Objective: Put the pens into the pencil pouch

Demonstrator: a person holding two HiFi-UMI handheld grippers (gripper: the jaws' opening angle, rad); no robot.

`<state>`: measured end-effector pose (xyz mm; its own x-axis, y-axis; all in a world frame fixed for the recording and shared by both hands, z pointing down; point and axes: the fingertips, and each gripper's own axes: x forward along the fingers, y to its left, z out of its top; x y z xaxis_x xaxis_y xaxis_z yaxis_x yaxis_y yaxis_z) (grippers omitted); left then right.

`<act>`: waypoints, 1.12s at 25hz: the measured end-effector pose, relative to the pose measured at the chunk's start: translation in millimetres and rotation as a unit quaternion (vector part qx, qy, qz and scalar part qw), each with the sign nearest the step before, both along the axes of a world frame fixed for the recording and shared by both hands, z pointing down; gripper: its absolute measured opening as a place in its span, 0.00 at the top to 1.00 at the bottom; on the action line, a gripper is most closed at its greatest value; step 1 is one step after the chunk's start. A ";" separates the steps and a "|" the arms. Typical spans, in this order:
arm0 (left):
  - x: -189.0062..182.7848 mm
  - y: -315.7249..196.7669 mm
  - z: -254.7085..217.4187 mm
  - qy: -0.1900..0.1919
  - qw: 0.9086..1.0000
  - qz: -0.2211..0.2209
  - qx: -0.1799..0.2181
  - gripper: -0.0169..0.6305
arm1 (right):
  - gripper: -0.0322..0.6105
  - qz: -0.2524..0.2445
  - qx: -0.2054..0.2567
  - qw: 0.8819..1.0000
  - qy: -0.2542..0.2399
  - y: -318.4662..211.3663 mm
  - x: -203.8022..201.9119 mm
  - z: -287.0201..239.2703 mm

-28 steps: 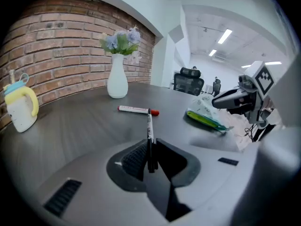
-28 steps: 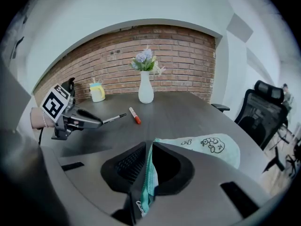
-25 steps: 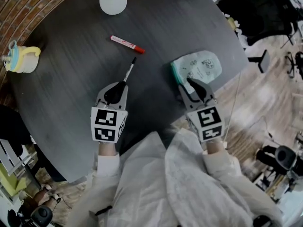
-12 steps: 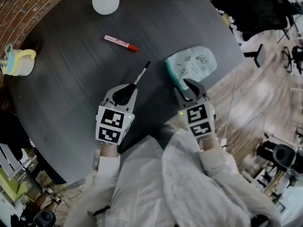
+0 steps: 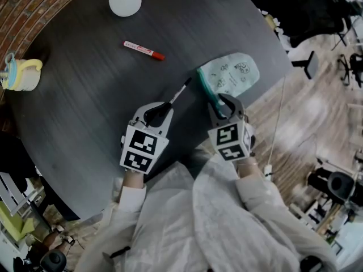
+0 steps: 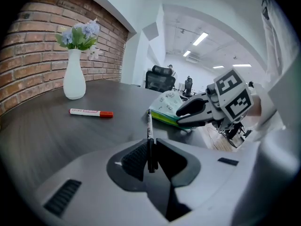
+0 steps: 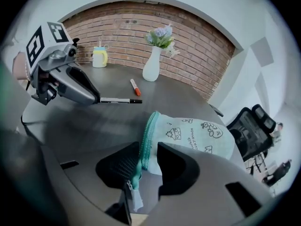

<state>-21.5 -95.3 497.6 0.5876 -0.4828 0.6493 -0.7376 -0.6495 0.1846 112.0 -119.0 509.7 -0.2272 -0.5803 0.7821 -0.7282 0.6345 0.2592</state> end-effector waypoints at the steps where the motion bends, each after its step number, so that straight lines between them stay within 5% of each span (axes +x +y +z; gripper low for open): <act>1: 1.4 0.8 0.4 0.001 1.000 0.003 -0.001 0.88 | 0.77 0.006 0.003 1.000 -0.004 -1.6 1.3 -1.9; 8: 13.7 6.0 2.7 0.004 1.000 0.028 -0.009 0.88 | 0.89 0.033 0.003 0.999 -0.040 -6.9 9.6 -13.5; 17: 37.4 9.7 -2.2 0.014 0.997 0.073 -0.017 0.88 | 0.89 0.062 0.005 0.991 -0.119 -11.0 17.7 -36.9; 28: 69.9 3.0 -9.5 -0.001 0.991 0.132 -0.017 0.88 | 0.89 0.044 0.014 0.988 -0.145 -6.5 17.8 -49.6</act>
